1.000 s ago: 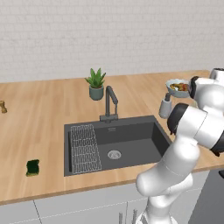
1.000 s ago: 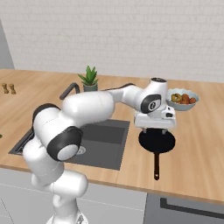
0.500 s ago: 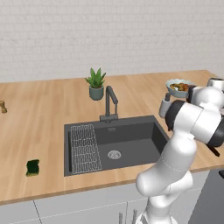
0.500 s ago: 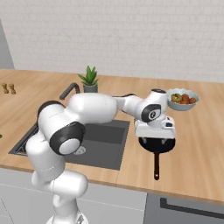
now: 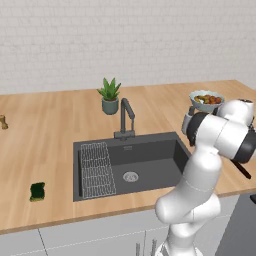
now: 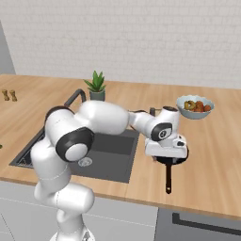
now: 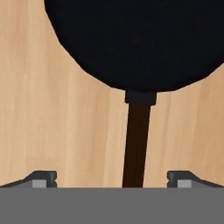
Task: Pick the pan and sponge and place them into the sink. Then turn on the water.
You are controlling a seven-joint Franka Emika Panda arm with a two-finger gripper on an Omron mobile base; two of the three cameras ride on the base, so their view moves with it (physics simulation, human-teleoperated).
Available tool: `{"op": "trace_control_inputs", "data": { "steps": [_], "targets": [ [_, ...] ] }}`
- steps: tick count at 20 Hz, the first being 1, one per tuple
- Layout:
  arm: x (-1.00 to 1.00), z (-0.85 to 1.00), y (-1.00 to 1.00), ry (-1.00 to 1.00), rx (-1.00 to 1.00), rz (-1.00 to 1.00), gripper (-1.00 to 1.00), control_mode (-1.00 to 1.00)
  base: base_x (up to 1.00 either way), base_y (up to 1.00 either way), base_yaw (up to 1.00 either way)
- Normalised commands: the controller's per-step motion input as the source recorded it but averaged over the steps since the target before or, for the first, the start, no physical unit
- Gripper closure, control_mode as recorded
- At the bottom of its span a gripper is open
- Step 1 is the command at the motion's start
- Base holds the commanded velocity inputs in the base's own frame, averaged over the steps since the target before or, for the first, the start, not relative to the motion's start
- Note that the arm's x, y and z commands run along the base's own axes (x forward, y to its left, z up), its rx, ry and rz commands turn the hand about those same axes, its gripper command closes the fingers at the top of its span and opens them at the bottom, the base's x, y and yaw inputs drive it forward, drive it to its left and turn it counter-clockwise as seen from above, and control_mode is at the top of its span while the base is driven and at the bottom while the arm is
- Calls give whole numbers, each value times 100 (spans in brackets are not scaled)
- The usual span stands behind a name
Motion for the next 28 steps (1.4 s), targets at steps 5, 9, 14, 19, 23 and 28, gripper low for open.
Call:
{"op": "trace_control_inputs", "data": {
  "steps": [5,9,14,19,23,28],
  "targets": [
    [2,-38,-6,2,4,0,-100,-100,0,0,0],
    [16,-30,-15,4,8,0,-100,-100,0,0,0],
    [23,-25,-9,7,7,0,-100,-100,0,0,0],
    [22,-24,-11,6,5,0,-100,-100,0,0,0],
    [23,-23,-12,4,6,0,-100,-100,0,0,0],
    [18,-24,-1,1,2,0,100,-100,0,0,0]
  ]
}}
